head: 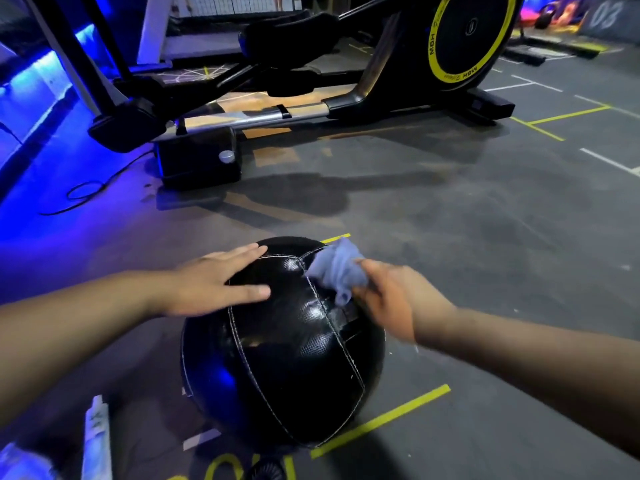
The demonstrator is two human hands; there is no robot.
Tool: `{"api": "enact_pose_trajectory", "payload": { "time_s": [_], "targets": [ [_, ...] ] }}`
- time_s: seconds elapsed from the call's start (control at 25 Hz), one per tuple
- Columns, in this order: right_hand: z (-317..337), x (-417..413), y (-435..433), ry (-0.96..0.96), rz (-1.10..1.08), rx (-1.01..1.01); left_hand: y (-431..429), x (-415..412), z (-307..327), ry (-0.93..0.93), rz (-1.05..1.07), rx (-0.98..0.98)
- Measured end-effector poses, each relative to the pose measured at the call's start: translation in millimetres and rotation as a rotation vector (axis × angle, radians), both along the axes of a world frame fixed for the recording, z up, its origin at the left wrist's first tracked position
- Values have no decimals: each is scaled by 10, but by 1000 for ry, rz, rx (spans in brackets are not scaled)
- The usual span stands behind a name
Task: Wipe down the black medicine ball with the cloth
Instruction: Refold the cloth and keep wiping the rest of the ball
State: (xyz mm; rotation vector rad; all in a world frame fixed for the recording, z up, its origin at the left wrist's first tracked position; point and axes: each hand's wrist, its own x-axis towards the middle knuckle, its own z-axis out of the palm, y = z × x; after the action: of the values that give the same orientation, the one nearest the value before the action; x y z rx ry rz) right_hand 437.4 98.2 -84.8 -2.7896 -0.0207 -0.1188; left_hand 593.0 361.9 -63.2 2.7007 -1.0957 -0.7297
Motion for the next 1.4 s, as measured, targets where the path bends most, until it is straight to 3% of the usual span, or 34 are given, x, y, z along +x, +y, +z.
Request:
{"api": "enact_pose_trajectory", "payload": {
  "time_s": [0.12, 0.2, 0.28, 0.4, 0.56, 0.68, 0.84, 1.04, 1.16, 1.24, 1.4],
  "targets": [
    [-126, 157, -282, 205, -304, 414, 30, -54, -43, 16, -67, 12],
    [-194, 181, -243, 175, -316, 501, 25, -33, -88, 21, -55, -37],
    [-197, 134, -63, 46, -160, 348, 21, -13, -125, 55, -3, -122],
    [-91, 35, 275, -221, 247, 38, -15, 23, -159, 69, 53, -207],
    [-254, -75, 475, -320, 503, -450, -45, 91, -108, 49, 35, -214],
    [-386, -283, 368, -405, 642, -510, 16, 177, -43, 67, 54, -210],
    [-634, -595, 2, -327, 833, -521, 148, 314, -55, 137, 118, -206],
    [-717, -661, -295, -252, 880, -500, 172, 273, 38, 106, 120, -178],
    [-762, -716, -512, -185, 832, -439, 140, 248, 95, 122, 93, -212],
    [-757, -747, -644, -174, 666, -294, 153, 209, 114, 149, 114, -228],
    [-383, -590, -487, -307, -58, 327, 138, 86, 89, 144, 160, -219]
  ]
}}
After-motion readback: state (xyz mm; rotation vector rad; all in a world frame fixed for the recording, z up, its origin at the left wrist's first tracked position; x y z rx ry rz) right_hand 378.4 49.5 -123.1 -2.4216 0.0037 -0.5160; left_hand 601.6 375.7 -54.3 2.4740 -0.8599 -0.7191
